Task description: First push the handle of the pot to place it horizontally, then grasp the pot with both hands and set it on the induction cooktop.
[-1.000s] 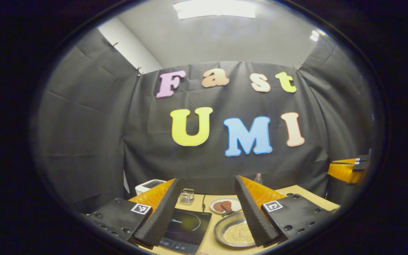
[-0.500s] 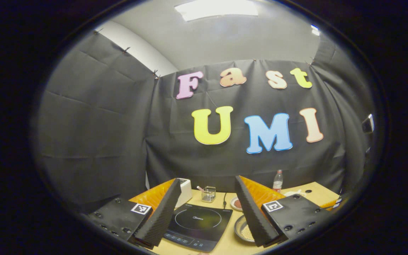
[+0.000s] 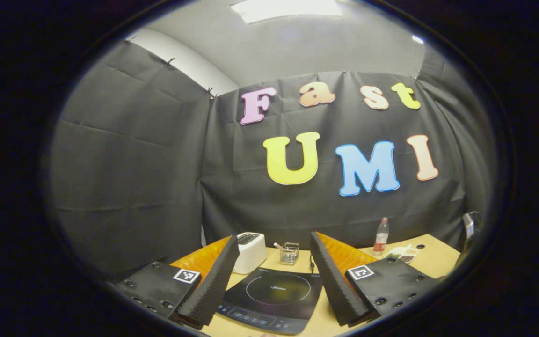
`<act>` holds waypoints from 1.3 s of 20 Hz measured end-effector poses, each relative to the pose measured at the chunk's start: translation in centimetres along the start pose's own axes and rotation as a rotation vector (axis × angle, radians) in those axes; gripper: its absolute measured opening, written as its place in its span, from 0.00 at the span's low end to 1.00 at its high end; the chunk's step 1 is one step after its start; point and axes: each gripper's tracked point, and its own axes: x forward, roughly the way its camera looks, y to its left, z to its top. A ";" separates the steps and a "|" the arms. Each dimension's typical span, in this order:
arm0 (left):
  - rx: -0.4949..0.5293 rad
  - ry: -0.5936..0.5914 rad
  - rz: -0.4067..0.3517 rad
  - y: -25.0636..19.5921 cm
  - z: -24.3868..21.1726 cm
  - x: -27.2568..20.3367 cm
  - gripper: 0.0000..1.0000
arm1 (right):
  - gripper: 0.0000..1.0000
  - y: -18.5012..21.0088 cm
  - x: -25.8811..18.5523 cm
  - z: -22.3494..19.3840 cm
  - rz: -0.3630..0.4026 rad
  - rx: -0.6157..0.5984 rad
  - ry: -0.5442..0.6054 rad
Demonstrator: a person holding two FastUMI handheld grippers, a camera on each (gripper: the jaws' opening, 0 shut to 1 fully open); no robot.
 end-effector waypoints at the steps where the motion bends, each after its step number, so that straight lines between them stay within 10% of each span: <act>1: -0.003 0.005 -0.002 0.1 -0.1 0.3 1.00 | 0.01 -0.3 0.4 -0.5 -0.005 0.011 0.025; 26: -0.034 0.066 -0.161 -4.3 -3.9 8.0 1.00 | 0.01 -12.6 -0.1 -4.9 -0.354 0.173 0.173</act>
